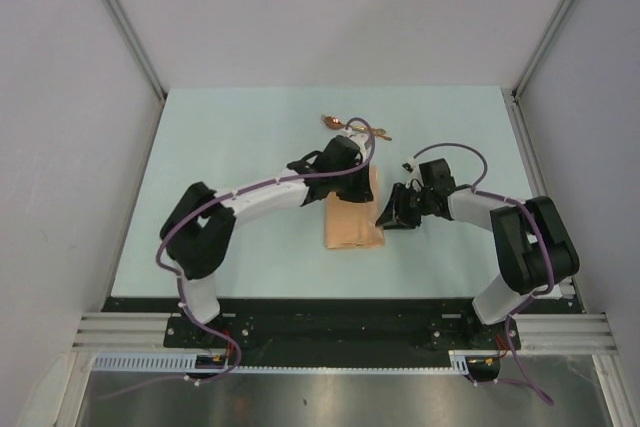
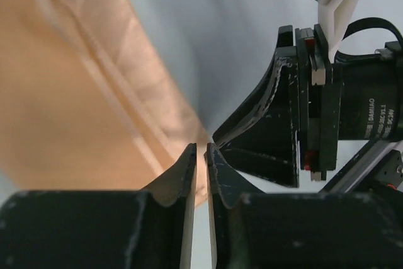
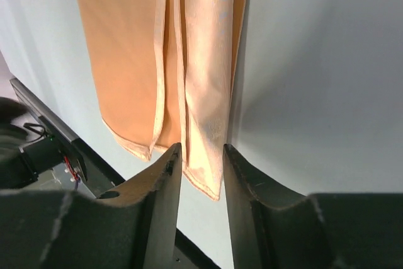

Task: Fold the napkin into a case and place the utensils inside
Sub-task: Smooth out the 2/3-rectangle-folded napkin at the center of the board.

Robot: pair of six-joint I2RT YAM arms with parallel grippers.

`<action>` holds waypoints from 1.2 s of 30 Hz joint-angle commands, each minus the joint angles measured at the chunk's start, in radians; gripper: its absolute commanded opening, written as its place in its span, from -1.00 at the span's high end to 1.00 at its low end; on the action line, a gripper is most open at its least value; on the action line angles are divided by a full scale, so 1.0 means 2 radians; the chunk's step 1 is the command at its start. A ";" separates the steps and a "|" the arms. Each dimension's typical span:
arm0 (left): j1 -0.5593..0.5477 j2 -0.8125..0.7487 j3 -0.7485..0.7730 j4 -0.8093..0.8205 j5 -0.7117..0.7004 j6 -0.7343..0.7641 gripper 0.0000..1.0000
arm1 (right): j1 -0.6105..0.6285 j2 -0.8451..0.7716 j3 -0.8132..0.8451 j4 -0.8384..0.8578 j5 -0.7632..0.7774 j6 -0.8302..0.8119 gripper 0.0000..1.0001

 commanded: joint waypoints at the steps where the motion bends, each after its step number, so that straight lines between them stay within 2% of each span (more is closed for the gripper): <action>1: 0.011 0.060 0.044 0.040 0.100 -0.026 0.73 | -0.002 0.029 0.025 0.001 0.011 -0.005 0.24; 5: 0.010 0.103 0.073 0.030 0.102 -0.030 0.82 | -0.002 0.045 0.022 0.017 0.012 -0.003 0.25; 7: 0.011 0.123 0.086 0.021 0.095 -0.030 0.86 | -0.002 0.051 0.022 0.019 0.015 -0.002 0.33; 13: 0.012 0.150 0.097 -0.011 0.055 -0.015 0.95 | -0.004 0.062 0.020 0.031 0.025 0.007 0.66; 17: 0.020 0.165 0.113 -0.051 0.026 -0.002 1.00 | -0.003 0.064 0.015 0.038 0.028 0.013 1.00; 27: 0.044 0.150 0.099 -0.091 -0.031 0.027 1.00 | -0.003 0.072 0.007 0.047 0.035 0.020 1.00; 36: 0.053 0.125 0.071 -0.101 -0.041 0.044 1.00 | -0.003 0.076 0.009 0.047 0.035 0.020 1.00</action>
